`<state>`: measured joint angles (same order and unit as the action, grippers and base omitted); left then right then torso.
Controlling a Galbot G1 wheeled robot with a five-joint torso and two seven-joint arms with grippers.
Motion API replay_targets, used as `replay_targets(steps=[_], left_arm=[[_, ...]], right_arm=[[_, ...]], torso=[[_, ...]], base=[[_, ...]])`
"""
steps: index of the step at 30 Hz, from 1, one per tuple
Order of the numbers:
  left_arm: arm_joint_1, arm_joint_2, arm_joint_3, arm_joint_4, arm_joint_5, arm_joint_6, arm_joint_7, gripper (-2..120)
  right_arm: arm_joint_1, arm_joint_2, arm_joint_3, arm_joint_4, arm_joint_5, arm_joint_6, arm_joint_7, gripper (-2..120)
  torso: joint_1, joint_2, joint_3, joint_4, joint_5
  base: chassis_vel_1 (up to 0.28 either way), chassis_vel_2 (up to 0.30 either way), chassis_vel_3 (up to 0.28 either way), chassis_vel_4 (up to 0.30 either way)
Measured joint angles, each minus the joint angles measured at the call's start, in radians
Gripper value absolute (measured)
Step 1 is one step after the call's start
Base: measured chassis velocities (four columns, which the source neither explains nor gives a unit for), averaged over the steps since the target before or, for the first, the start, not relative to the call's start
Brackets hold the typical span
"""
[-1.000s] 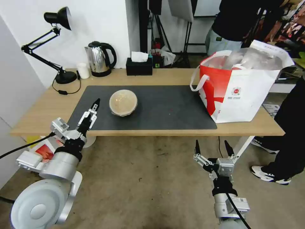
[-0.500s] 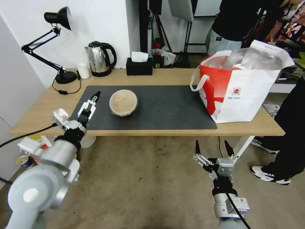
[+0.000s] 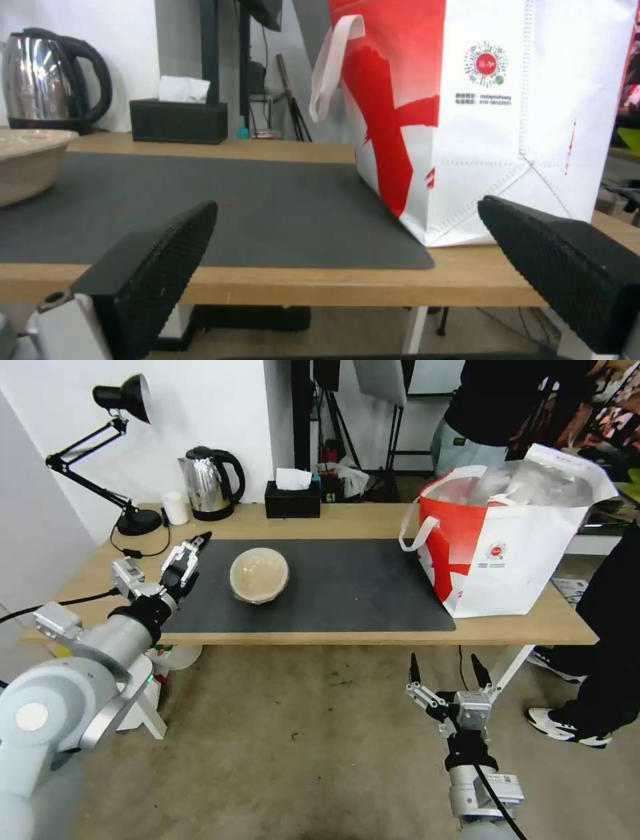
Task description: Pick up the trash from the table and place it into the takeout bag.
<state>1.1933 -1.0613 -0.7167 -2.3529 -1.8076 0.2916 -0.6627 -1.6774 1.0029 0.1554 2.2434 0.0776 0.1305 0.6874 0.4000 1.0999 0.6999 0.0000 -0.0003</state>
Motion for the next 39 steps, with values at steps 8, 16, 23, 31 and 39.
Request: replay_targets(steps=[8, 16, 23, 31, 39], left_arm=[[-0.018, 0.080, -0.026, 0.028, 0.063, 0.080, -0.205, 100], [-0.043, 0.113, 0.006, 0.064, 0.112, 0.087, -0.245, 100], [-0.078, 0.105, 0.046, 0.104, 0.063, 0.087, -0.242, 100], [-0.109, 0.099, 0.072, 0.131, 0.029, 0.088, -0.241, 100], [-0.136, 0.095, 0.098, 0.163, 0.024, 0.089, -0.240, 100]], right_arm=[[0.000, 0.000, 0.000, 0.000, 0.000, 0.000, 0.000, 100], [0.000, 0.000, 0.000, 0.000, 0.000, 0.000, 0.000, 100], [0.000, 0.000, 0.000, 0.000, 0.000, 0.000, 0.000, 100], [0.000, 0.000, 0.000, 0.000, 0.000, 0.000, 0.000, 100], [0.000, 0.000, 0.000, 0.000, 0.000, 0.000, 0.000, 100]], torso=[[0.000, 0.000, 0.000, -0.0001, -0.0002], [0.000, 0.000, 0.000, -0.0001, 0.0004], [0.000, 0.000, 0.000, -0.0001, 0.0004], [0.000, 0.000, 0.000, -0.0001, 0.0005], [0.000, 0.000, 0.000, 0.0000, 0.0004]], base=[[0.000, 0.000, 0.000, 0.000], [0.000, 0.000, 0.000, 0.000], [0.000, 0.000, 0.000, 0.000], [0.000, 0.000, 0.000, 0.000], [0.000, 0.000, 0.000, 0.000]])
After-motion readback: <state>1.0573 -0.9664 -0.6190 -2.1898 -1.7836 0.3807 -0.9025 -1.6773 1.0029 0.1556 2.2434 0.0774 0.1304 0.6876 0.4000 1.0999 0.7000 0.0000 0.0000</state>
